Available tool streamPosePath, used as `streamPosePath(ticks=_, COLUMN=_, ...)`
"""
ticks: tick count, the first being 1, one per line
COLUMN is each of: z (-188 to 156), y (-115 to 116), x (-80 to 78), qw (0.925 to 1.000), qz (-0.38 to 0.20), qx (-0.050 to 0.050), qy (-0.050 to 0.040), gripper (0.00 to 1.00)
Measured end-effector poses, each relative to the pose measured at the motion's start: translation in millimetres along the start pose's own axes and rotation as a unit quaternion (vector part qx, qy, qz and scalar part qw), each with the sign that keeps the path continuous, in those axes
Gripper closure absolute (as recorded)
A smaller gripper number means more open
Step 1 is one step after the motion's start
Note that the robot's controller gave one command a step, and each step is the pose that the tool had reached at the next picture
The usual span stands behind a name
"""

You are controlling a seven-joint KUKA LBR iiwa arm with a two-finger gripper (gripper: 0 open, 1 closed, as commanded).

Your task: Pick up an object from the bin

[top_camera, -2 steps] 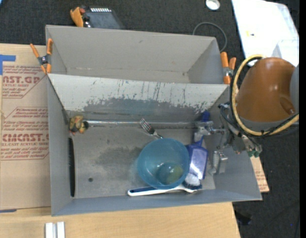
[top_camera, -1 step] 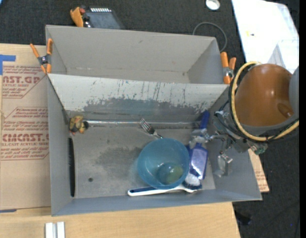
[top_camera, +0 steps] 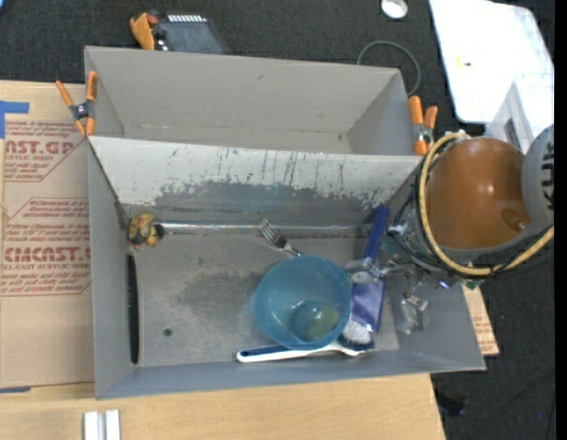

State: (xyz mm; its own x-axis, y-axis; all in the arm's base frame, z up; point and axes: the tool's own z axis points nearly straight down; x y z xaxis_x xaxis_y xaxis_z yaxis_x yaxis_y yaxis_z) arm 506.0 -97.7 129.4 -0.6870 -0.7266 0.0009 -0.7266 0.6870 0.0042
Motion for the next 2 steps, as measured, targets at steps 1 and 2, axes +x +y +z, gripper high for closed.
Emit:
streamPosePath(ticks=1, z=52, y=1, x=-5.8, qw=0.9899, qz=-0.142, qx=0.004, qy=-0.0018, gripper=0.0)
streamPosePath(ticks=2, z=59, y=10, x=-20.9, qw=0.9917, qz=-0.128, qx=0.005, qy=-0.0041, gripper=1.0)
